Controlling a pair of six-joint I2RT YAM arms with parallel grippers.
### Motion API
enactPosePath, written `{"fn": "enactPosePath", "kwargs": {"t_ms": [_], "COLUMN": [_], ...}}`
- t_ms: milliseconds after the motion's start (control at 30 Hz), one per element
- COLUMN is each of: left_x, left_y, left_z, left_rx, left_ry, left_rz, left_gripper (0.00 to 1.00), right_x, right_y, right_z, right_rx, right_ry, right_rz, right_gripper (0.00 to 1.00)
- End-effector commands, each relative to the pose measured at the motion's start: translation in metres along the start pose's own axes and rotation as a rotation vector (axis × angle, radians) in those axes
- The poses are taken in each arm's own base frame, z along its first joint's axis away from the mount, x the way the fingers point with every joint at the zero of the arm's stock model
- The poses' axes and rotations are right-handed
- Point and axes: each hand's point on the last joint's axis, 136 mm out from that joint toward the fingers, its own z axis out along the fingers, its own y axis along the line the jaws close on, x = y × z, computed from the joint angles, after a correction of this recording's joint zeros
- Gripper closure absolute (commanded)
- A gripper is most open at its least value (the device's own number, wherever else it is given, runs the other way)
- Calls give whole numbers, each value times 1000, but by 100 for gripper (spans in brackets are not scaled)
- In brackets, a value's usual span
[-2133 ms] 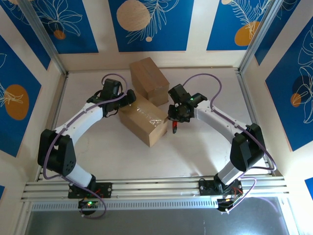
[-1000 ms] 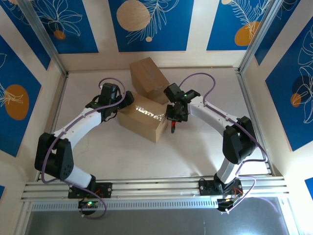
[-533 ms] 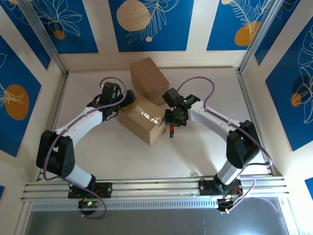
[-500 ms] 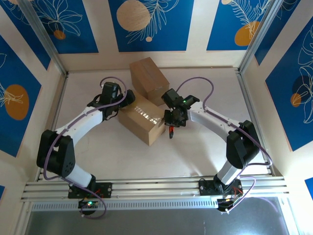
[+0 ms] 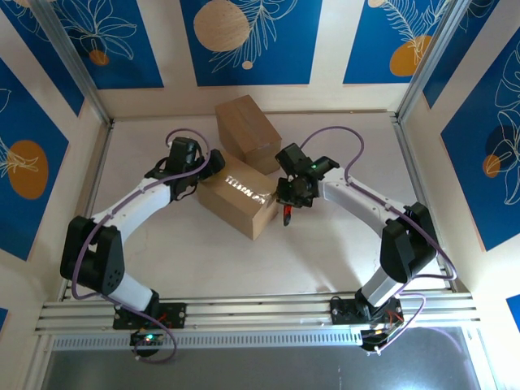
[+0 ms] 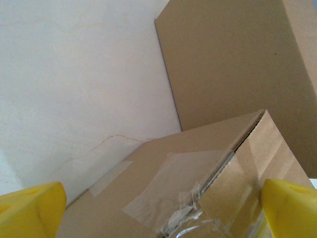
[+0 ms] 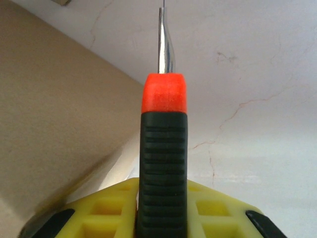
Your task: Unpack the express box
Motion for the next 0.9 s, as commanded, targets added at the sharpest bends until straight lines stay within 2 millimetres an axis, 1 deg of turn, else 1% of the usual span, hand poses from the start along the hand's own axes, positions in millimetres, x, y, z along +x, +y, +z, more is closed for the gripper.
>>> {"fn": "enactPosePath", "kwargs": {"t_ms": [0, 167, 267, 367, 433, 533, 600, 667, 767, 867], "left_x": [68, 69, 68, 68, 67, 66, 66, 66, 65, 64], "left_y": [53, 59, 61, 61, 60, 59, 59, 58, 56, 57], "left_z": [6, 6, 5, 5, 5, 4, 5, 4, 4, 3], "left_rx": [-185, -212, -223, -226, -224, -222, -221, -218, -217, -220], "left_ry": [220, 217, 212, 211, 210, 209, 211, 212, 212, 209], "left_rz": [30, 37, 42, 45, 47, 46, 45, 43, 45, 44], "left_gripper": [0, 0, 0, 0, 0, 0, 0, 0, 0, 0], "right_x": [-9, 2, 9, 17, 26, 46, 59, 71, 87, 97], "right_y": [17, 7, -1, -4, -1, 13, 18, 19, 20, 24], "right_z": [-22, -31, -45, -65, -77, -95, -105, -112, -114, -109], "right_rx": [-86, -91, -103, -149, -229, -453, -603, -710, -799, -873], "right_ry": [-45, -44, -58, -73, -61, -7, 30, 62, 93, 118], "right_rz": [-18, -2, 5, -4, -21, -41, -32, -25, -34, -46], "right_gripper": [100, 100, 100, 100, 100, 100, 100, 100, 100, 100]}}
